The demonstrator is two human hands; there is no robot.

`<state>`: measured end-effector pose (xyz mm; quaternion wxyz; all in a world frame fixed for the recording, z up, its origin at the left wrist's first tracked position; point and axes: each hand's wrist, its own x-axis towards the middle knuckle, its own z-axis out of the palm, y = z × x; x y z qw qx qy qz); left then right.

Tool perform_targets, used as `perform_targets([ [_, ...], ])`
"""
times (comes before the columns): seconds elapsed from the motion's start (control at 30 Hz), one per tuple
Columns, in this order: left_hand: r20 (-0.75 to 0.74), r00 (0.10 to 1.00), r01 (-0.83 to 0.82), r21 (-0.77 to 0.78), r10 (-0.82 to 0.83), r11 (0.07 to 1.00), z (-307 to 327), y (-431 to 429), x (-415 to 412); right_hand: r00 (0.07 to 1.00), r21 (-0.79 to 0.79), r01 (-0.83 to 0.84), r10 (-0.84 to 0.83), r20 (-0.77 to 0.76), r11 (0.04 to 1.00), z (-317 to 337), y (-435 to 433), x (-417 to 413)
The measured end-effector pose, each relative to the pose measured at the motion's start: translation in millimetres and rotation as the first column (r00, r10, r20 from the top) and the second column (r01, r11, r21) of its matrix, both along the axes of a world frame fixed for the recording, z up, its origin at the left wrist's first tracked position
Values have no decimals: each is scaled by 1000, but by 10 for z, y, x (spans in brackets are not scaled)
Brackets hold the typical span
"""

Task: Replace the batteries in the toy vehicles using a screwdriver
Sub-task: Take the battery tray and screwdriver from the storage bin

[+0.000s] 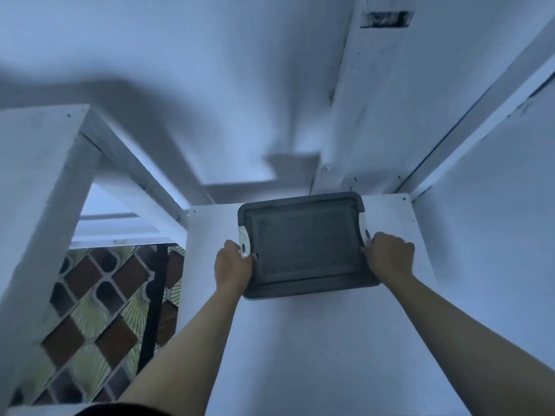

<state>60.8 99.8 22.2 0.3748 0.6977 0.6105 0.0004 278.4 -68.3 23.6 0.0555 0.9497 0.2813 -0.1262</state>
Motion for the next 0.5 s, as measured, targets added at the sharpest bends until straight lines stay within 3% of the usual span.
perform_targets([
  [0.1, 13, 1000, 13, 44, -14, 999, -48, 13, -40, 1000, 20, -14, 14, -9, 1000, -63, -6, 63],
  [0.2, 82, 994, -66, -10, 66, 998, -118, 32, -122, 999, 54, 2, 1, -53, 999, -98, -64, 101],
  [0.33, 205, 927, -284, -167, 315, 944, -177, 79, -223, 929, 233, 243, -157, -335, 942, -237, -204, 223],
  [0.5, 55, 897, -422, -197, 439, 885, -175, 95, -236, 797, 312, 519, -319, -513, 796, -262, -212, 190],
])
